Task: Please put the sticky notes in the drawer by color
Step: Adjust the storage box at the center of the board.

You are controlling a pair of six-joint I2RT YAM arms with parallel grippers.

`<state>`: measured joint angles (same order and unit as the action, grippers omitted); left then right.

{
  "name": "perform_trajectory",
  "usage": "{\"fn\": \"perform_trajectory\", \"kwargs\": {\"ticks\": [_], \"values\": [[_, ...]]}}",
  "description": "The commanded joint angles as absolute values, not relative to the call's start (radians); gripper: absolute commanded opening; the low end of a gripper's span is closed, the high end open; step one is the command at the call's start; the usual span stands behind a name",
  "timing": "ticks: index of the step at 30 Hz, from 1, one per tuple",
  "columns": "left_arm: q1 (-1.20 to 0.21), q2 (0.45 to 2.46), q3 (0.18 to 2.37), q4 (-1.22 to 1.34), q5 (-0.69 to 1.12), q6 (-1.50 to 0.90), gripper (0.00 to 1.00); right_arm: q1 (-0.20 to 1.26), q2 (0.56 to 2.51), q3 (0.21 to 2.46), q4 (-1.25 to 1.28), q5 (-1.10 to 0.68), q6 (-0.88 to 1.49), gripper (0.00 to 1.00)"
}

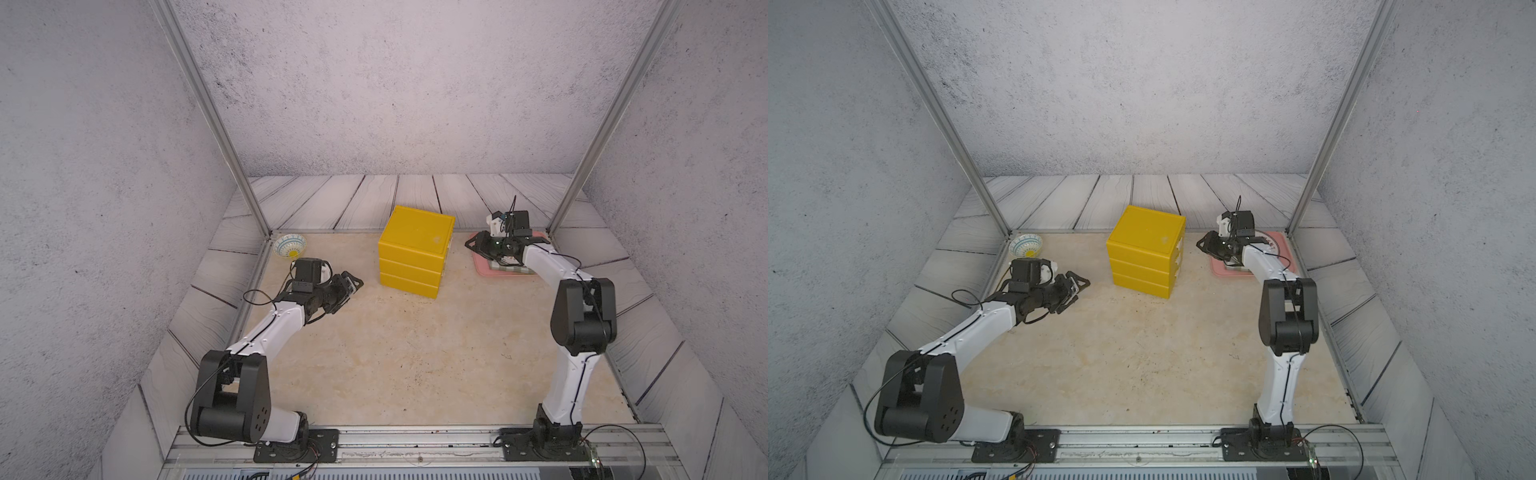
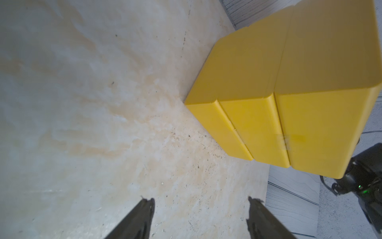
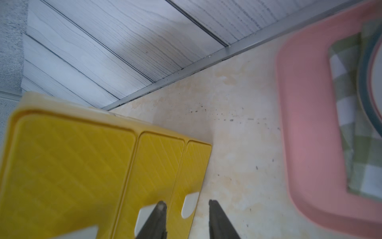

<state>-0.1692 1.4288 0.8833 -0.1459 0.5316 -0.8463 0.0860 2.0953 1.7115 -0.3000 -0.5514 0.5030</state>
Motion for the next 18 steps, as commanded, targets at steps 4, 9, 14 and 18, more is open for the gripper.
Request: {"fn": "perform_trajectory", "kwargs": {"ticks": [4,9,14,18], "values": [[-0.298,1.575,0.952,-0.188,0.515,-0.824,0.73,0.086,2.439,2.088,-0.424,-0.719,0.55,0.36],[-0.357,1.722,1.05,-0.164,0.518,-0.839,0.72,0.091,2.578,2.264,-0.445,-0.782,0.584,0.37],[-0.364,1.834,1.136,-0.165,0.522,-0.839,0.72,0.099,2.622,2.283,-0.435,-0.861,0.571,0.37],[-0.362,1.871,1.177,-0.193,0.517,-0.825,0.72,0.106,2.651,2.285,-0.419,-0.919,0.551,0.37]]}}
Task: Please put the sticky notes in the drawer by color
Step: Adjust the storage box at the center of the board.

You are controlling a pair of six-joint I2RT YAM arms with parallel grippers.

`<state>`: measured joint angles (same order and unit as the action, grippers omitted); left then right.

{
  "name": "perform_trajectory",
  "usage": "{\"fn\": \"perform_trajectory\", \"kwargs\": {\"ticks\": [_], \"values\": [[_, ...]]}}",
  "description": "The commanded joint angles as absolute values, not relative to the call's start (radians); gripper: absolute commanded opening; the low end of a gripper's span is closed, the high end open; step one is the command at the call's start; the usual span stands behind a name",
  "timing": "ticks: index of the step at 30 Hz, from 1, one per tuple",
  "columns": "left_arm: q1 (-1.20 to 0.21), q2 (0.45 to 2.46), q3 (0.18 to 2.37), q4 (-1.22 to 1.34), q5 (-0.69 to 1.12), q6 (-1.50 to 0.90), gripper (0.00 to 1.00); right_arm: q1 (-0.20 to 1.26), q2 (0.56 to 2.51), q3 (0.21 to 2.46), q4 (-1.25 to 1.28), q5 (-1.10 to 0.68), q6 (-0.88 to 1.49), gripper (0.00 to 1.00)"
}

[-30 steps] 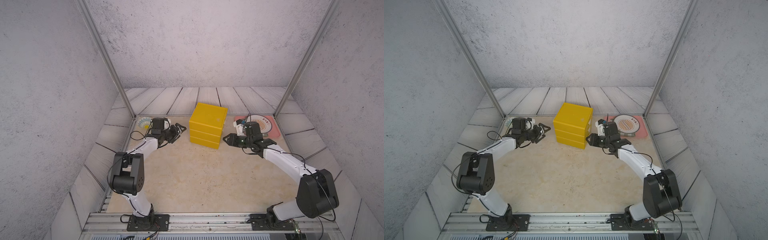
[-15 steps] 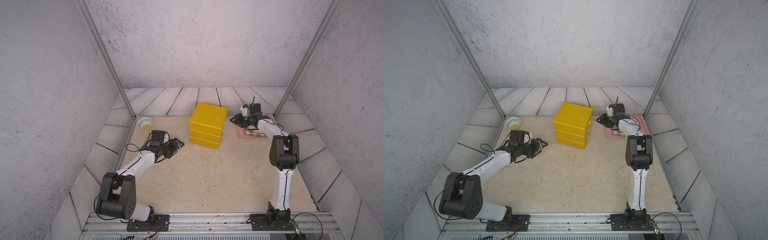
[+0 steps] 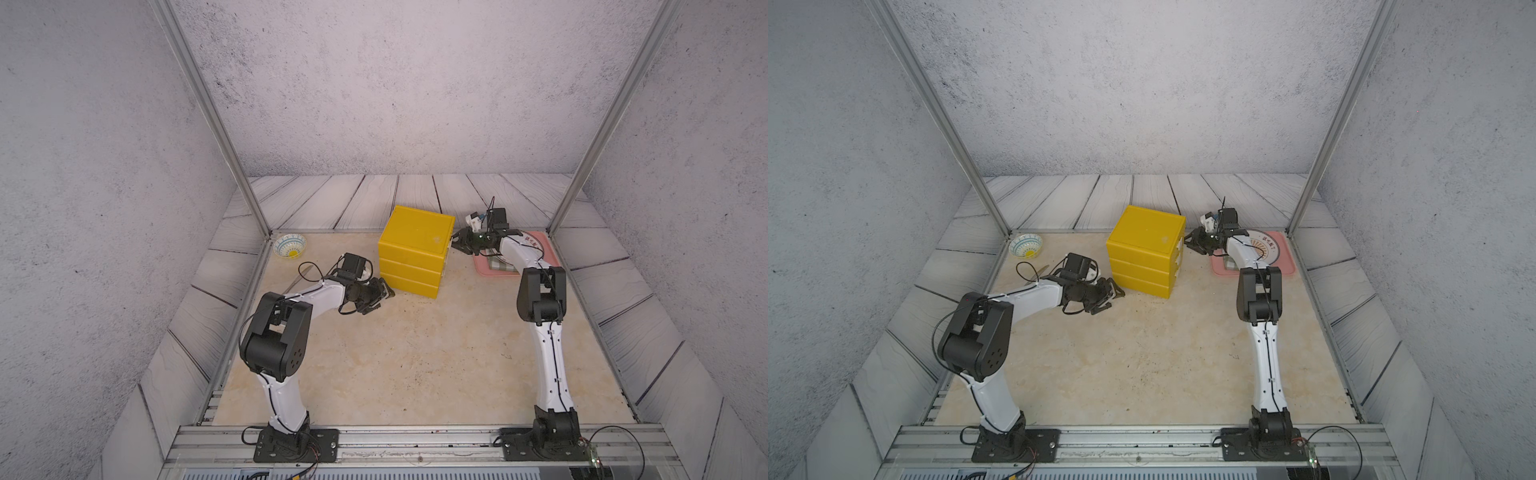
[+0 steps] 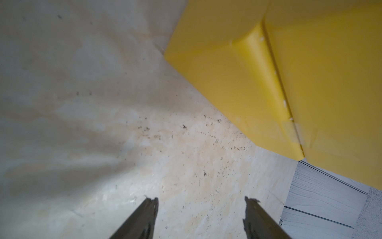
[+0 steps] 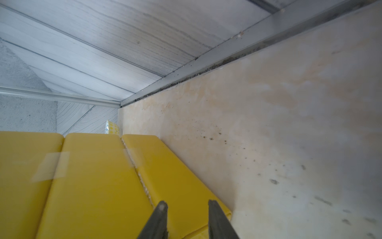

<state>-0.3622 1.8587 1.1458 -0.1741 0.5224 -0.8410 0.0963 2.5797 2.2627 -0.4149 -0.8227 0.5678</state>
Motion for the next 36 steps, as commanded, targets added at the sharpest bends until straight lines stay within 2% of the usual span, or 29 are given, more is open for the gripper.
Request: {"fn": "perform_trajectory", "kwargs": {"ticks": [1,5,13,24,30,36], "values": [[-0.361,1.875,1.183,-0.201,0.517,-0.821,0.72,0.108,2.658,2.288,-0.42,-0.938,0.549,0.37],[-0.347,1.898,1.215,-0.216,0.504,-0.807,0.73,0.133,2.625,2.244,-0.473,-0.95,0.456,0.37],[-0.291,1.97,1.302,-0.265,0.523,-0.779,0.73,0.17,2.385,1.843,-0.331,-0.912,0.407,0.38],[-0.183,1.855,1.116,-0.201,0.541,-0.772,0.74,0.319,2.163,1.545,-0.309,-0.848,0.341,0.38],[-0.149,1.876,1.143,-0.203,0.566,-0.764,0.74,0.385,2.02,1.376,-0.247,-0.795,0.376,0.38],[-0.147,1.895,1.17,-0.188,0.573,-0.77,0.74,0.4,1.96,1.309,-0.222,-0.787,0.393,0.38]]}}
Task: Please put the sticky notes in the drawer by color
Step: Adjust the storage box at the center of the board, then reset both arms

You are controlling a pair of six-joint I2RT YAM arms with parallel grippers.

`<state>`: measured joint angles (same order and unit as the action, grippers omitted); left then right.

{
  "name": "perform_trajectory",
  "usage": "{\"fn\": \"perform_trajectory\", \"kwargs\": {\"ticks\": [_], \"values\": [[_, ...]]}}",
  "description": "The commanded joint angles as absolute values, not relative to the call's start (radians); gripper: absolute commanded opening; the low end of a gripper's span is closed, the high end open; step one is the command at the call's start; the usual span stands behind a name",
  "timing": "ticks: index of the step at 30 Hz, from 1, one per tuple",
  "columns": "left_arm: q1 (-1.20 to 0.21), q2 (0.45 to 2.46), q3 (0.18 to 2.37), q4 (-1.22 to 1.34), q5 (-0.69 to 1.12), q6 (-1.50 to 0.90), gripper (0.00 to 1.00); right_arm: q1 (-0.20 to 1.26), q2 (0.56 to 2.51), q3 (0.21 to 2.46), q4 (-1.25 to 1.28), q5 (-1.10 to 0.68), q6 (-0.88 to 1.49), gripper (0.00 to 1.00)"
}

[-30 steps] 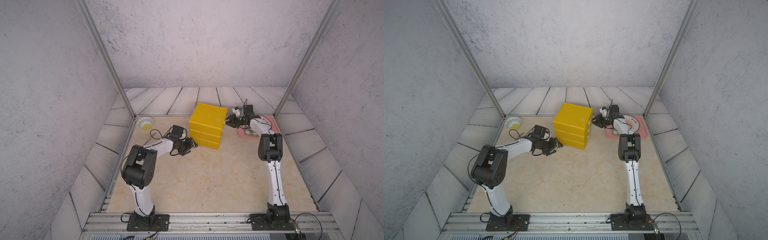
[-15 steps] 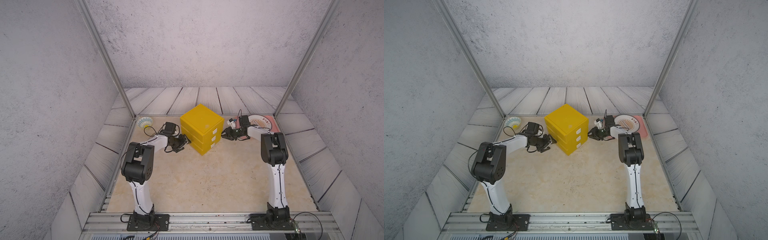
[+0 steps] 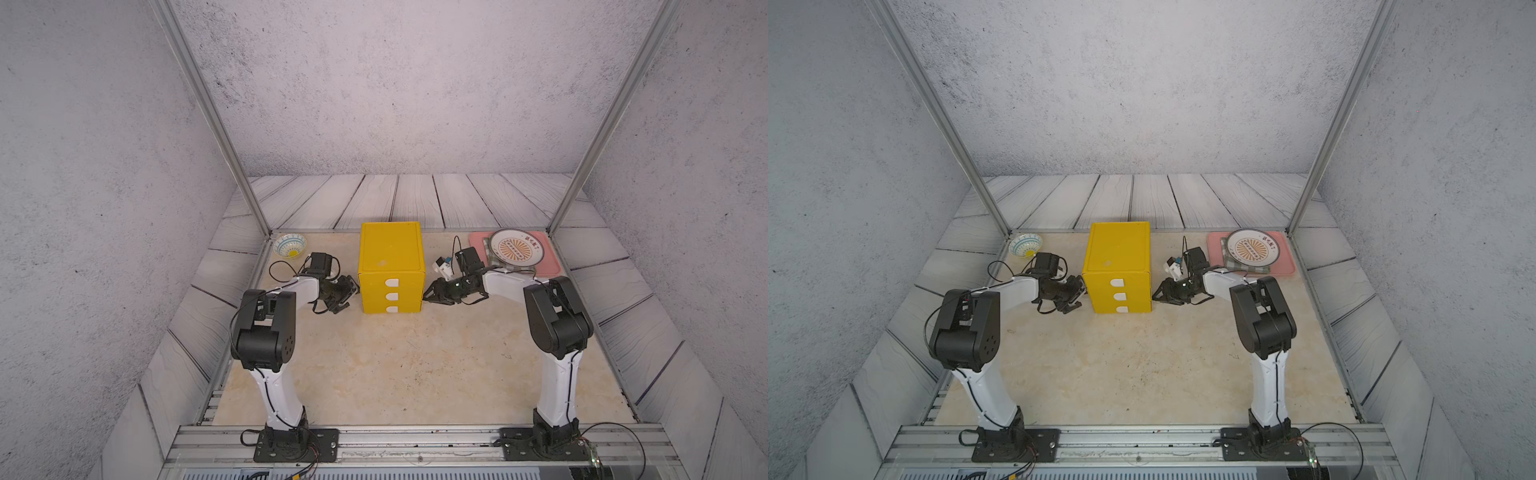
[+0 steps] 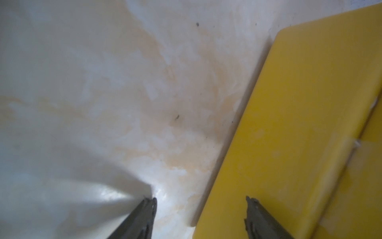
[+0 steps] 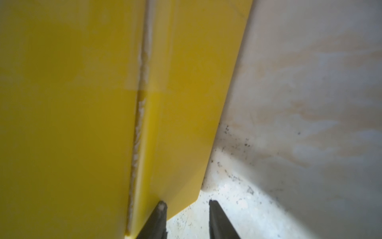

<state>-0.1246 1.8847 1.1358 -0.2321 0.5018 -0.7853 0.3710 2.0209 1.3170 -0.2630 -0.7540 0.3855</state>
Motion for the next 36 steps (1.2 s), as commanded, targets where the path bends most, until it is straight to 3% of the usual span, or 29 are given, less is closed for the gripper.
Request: {"fn": "perform_trajectory", "kwargs": {"ticks": [1,6,10,18,23,25,26,27,32,36], "values": [[-0.147,1.901,1.175,-0.184,0.578,-0.777,0.74,0.402,1.968,1.311,-0.223,-0.789,0.393,0.38],[-0.149,1.909,1.206,-0.203,0.59,-0.772,0.74,0.402,1.937,1.312,-0.278,-0.742,0.362,0.38],[-0.136,1.834,1.17,-0.254,0.55,-0.746,0.75,0.392,1.848,1.304,-0.397,-0.605,0.302,0.4],[-0.047,1.461,1.053,-0.423,0.309,-0.637,0.8,0.373,1.514,1.252,-0.61,-0.203,0.193,0.72],[-0.04,1.161,0.923,-0.44,-0.089,-0.582,0.84,0.356,1.241,1.168,-0.619,0.045,0.204,0.97],[-0.041,1.042,0.804,-0.34,-0.185,-0.56,0.84,0.355,1.141,1.092,-0.563,0.141,0.179,0.99],[-0.04,0.979,0.731,-0.262,-0.215,-0.547,0.96,0.356,1.087,1.033,-0.511,0.201,0.172,0.99],[-0.041,0.924,0.657,-0.177,-0.231,-0.538,0.99,0.355,1.041,0.974,-0.45,0.26,0.178,0.99],[-0.041,0.66,0.366,0.071,-0.29,-0.465,0.98,0.356,0.797,0.626,-0.052,0.484,0.207,0.99],[-0.04,0.634,0.292,0.124,-0.356,-0.374,0.98,0.346,0.718,0.361,0.263,0.621,0.112,0.99]]}}
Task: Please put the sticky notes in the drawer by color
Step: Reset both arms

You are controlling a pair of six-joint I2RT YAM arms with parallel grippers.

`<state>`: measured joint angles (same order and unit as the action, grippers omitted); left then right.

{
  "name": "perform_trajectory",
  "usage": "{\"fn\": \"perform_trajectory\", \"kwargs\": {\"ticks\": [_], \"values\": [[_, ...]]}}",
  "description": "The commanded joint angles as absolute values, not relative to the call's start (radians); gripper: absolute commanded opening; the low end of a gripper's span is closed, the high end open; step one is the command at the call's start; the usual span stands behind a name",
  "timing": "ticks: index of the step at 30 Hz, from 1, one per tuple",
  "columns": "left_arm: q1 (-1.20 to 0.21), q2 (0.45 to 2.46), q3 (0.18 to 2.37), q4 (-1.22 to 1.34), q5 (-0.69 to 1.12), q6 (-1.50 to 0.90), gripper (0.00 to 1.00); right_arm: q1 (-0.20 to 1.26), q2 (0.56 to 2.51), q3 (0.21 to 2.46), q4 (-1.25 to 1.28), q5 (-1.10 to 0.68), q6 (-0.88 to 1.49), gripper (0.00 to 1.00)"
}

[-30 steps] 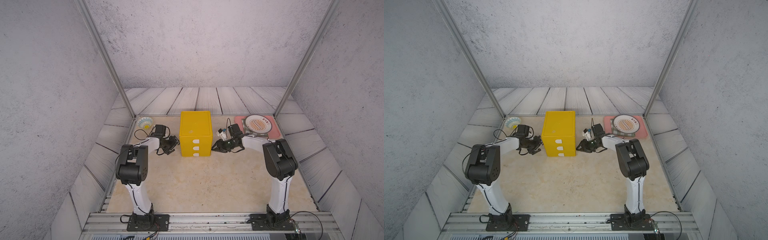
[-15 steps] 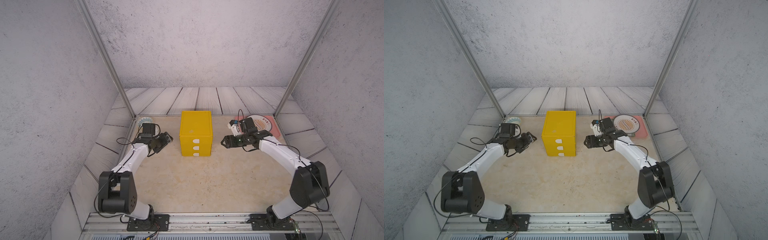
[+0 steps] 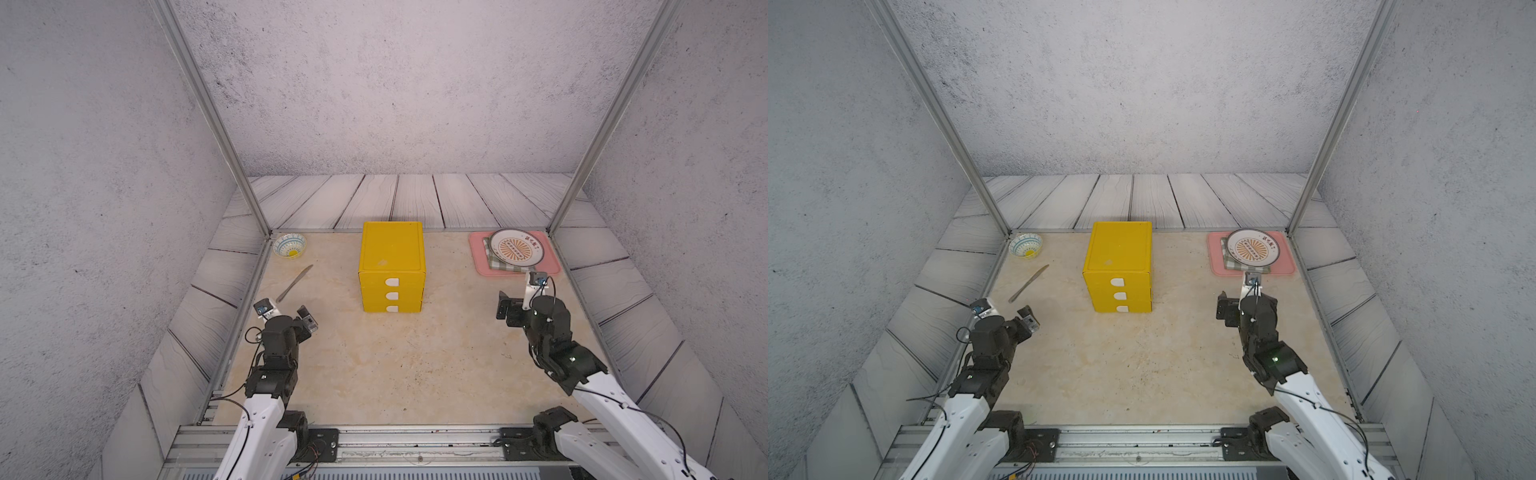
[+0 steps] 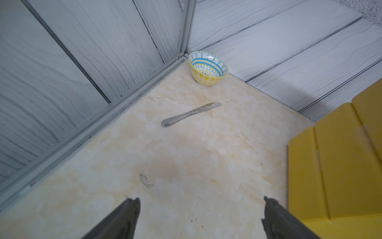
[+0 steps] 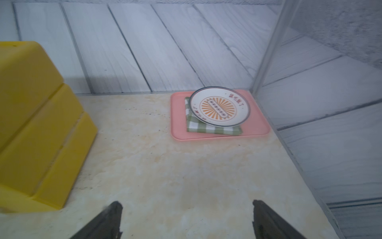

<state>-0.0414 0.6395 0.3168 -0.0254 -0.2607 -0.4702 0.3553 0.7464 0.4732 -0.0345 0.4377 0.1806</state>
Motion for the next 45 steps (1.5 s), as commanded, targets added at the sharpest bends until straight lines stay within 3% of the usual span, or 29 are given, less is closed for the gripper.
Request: {"fn": "perform_trajectory", "kwargs": {"ticks": [1,6,14,18,24,27,29,45], "values": [[-0.04,0.656,0.274,0.165,-0.367,-0.362,0.98,0.333,0.724,0.326,0.309,0.624,0.09,0.99],[-0.035,0.832,0.275,0.38,-0.36,-0.283,0.99,0.185,0.891,0.331,0.32,0.542,0.128,0.99],[-0.026,1.252,0.324,0.693,-0.374,-0.195,0.98,0.081,1.271,0.393,0.594,0.386,0.092,0.99],[-0.012,1.311,0.369,0.708,-0.256,-0.106,0.99,0.071,1.369,0.365,0.752,0.288,0.08,0.99],[0.042,1.568,0.344,1.042,-0.101,-0.086,0.99,0.069,1.52,0.365,0.891,0.211,0.04,0.99],[0.042,1.518,0.452,0.759,-0.062,-0.075,0.98,0.07,1.53,0.412,0.821,0.182,0.028,0.99],[0.041,1.543,0.436,0.826,-0.025,-0.054,0.99,0.061,1.536,0.457,0.731,0.158,0.033,0.99],[0.04,1.526,0.452,0.768,-0.026,-0.053,0.98,0.045,1.532,0.461,0.716,0.141,0.041,0.99]]}}
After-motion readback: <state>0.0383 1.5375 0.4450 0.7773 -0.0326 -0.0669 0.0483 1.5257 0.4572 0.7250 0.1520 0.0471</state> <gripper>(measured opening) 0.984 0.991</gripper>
